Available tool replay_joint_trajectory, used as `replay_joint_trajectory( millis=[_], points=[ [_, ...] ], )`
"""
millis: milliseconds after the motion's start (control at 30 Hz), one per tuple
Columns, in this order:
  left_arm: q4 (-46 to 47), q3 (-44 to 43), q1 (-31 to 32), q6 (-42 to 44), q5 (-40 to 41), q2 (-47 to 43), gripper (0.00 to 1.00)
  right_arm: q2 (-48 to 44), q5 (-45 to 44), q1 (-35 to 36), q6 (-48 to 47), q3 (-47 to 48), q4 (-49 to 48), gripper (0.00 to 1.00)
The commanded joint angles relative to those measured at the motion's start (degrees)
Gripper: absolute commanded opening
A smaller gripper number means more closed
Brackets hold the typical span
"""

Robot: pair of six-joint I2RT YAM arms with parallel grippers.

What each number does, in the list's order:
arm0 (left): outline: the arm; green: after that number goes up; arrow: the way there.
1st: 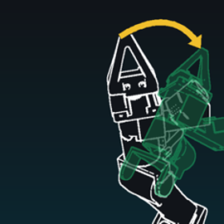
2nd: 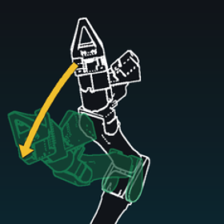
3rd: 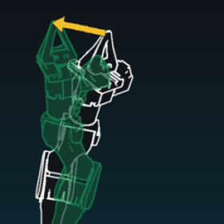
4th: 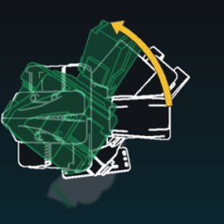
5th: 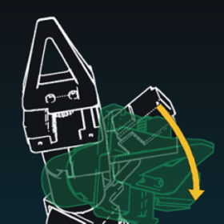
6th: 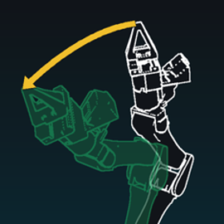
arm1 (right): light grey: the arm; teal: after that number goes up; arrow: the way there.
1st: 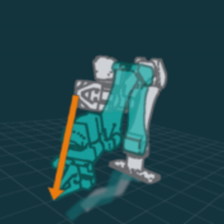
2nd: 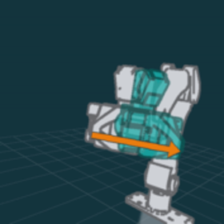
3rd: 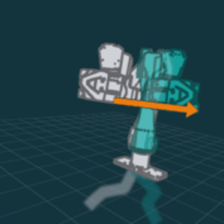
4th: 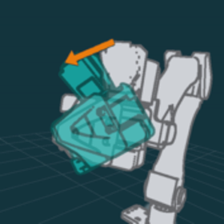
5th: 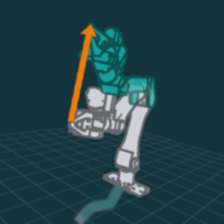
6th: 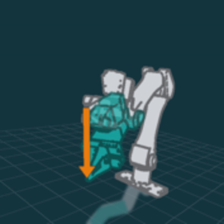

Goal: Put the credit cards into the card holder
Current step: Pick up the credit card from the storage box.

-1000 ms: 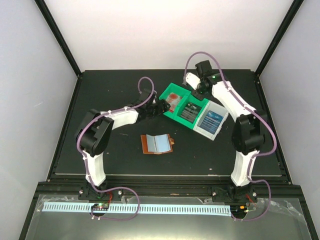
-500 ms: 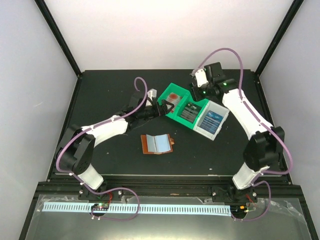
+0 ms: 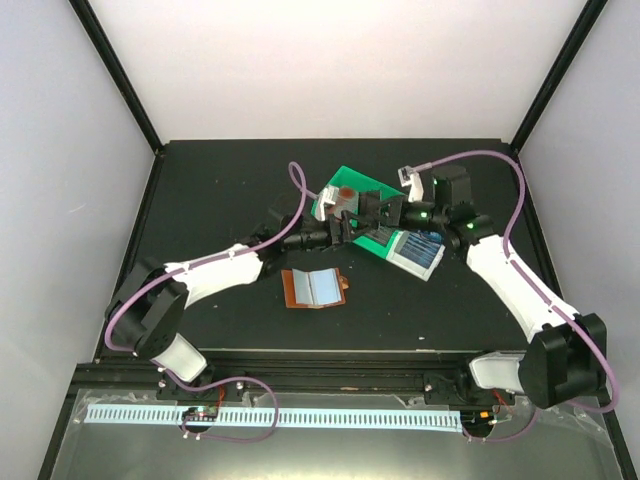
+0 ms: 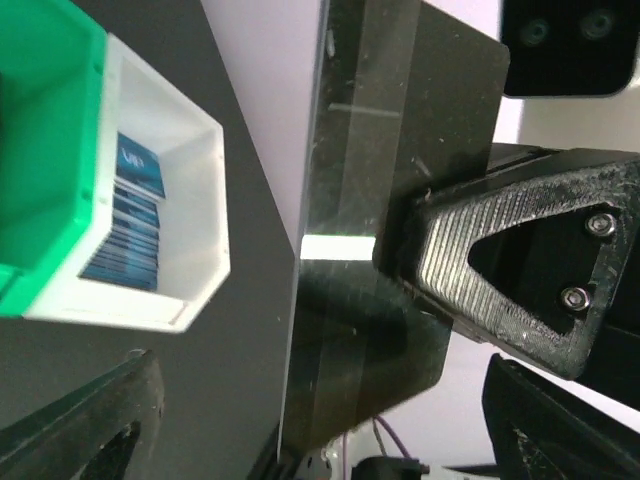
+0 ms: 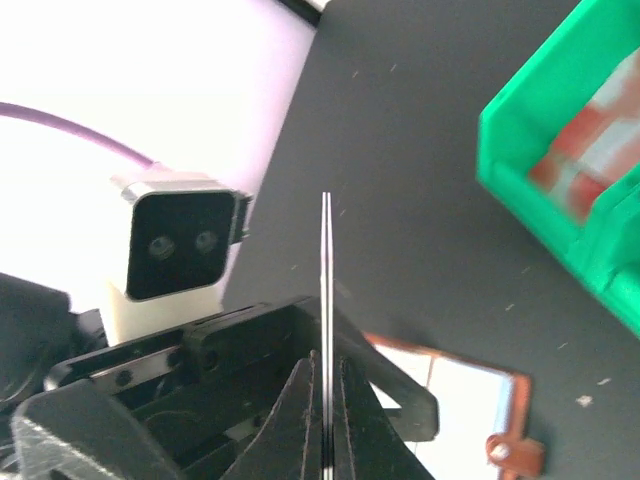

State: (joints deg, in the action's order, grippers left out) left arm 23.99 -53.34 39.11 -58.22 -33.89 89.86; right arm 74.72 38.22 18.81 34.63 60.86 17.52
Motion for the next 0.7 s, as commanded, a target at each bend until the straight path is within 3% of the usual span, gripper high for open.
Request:
replay_joint_trajectory(
  millis=[0,333,667],
  points=[
    [9.6,3.2,2.0,-9.2,-2.1,-2.3,0.83,-2.7,14.3,-0.4,12.2,-5.6,-11.5,0.01],
    [15.1,7.1,4.4,-11.1,-2.2,-4.1,0.35,-8.8,20.8,-2.1,23.7,-15.1,-25.5,0.02],
    [15.9,8.2,2.6,-11.7,-3.9,-7.1,0.19,-9.3,24.3,-2.3,25.4,-14.4,-28.1,0.05]
  ],
)
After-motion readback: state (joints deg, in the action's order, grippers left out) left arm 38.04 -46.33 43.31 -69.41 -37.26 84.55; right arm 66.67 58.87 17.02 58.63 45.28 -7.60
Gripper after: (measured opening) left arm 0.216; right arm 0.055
